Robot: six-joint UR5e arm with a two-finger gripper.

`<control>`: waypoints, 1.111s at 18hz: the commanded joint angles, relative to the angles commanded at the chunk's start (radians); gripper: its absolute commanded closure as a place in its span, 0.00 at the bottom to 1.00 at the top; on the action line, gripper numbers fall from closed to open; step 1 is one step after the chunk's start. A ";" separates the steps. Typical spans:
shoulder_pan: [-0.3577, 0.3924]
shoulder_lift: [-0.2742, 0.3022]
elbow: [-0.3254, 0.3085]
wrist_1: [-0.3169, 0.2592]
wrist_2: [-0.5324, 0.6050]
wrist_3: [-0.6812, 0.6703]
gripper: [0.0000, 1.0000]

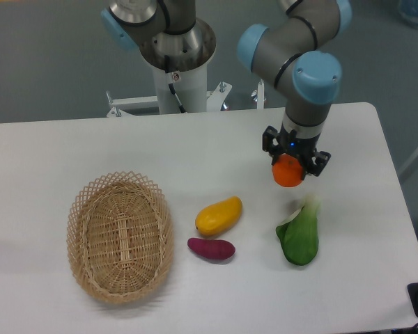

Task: Pick up the orange from the table
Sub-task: 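Lift the grasped orange up and carry it toward the bok choy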

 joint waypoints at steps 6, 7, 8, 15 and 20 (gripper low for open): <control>-0.005 -0.035 0.040 0.015 0.008 0.000 0.48; -0.005 -0.040 0.048 0.018 0.009 0.003 0.48; -0.006 -0.044 0.060 0.018 0.009 0.006 0.47; -0.009 -0.064 0.098 0.018 0.014 0.040 0.47; -0.009 -0.087 0.124 0.018 0.018 0.037 0.47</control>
